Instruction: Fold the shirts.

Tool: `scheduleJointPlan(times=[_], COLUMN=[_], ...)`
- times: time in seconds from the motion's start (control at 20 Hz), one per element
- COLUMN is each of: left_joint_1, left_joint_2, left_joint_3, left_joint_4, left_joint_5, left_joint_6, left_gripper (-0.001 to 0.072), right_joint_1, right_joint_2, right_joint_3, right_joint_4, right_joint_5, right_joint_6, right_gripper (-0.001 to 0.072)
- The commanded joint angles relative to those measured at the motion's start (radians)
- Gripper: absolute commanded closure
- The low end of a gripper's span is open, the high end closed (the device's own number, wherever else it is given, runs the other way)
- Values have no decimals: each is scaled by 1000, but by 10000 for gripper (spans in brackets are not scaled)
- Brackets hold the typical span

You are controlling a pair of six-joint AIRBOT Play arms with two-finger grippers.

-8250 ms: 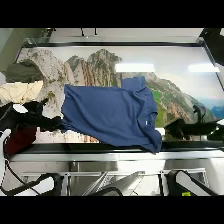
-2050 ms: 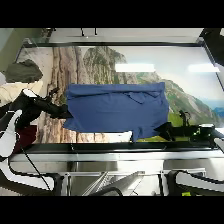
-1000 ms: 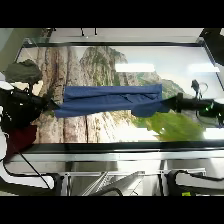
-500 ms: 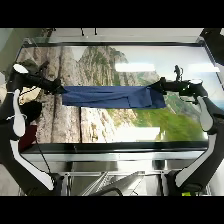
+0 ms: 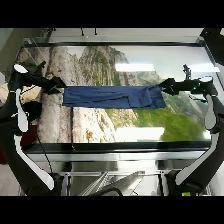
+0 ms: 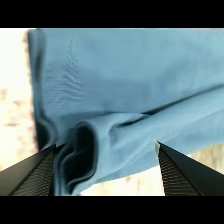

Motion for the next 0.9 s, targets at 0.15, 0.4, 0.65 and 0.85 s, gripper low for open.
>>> scheduleJointPlan(times=[0.15, 0.4, 0.65, 0.85], left_joint_1=[21, -67, -240, -436], left_joint_2=[108, 136, 127, 42], left_joint_3=[-31, -30, -30, -30], left_joint_4=[-10, -9, -7, -6], left_joint_5=[7, -14, 3, 79], left_joint_6=[-24, -22, -22, -23], left_gripper=[29, 321, 695, 695], right_joint_1=[11, 97, 114, 98], right_joint_2=[-37, -87, -85, -41], right_joint_3=[22, 22, 22, 22], right_joint_4=[-161, -142, 17, 64], right_joint_5=[83, 84, 124, 173], right_joint_6=[42, 39, -34, -33], right_gripper=[6, 9, 619, 694])
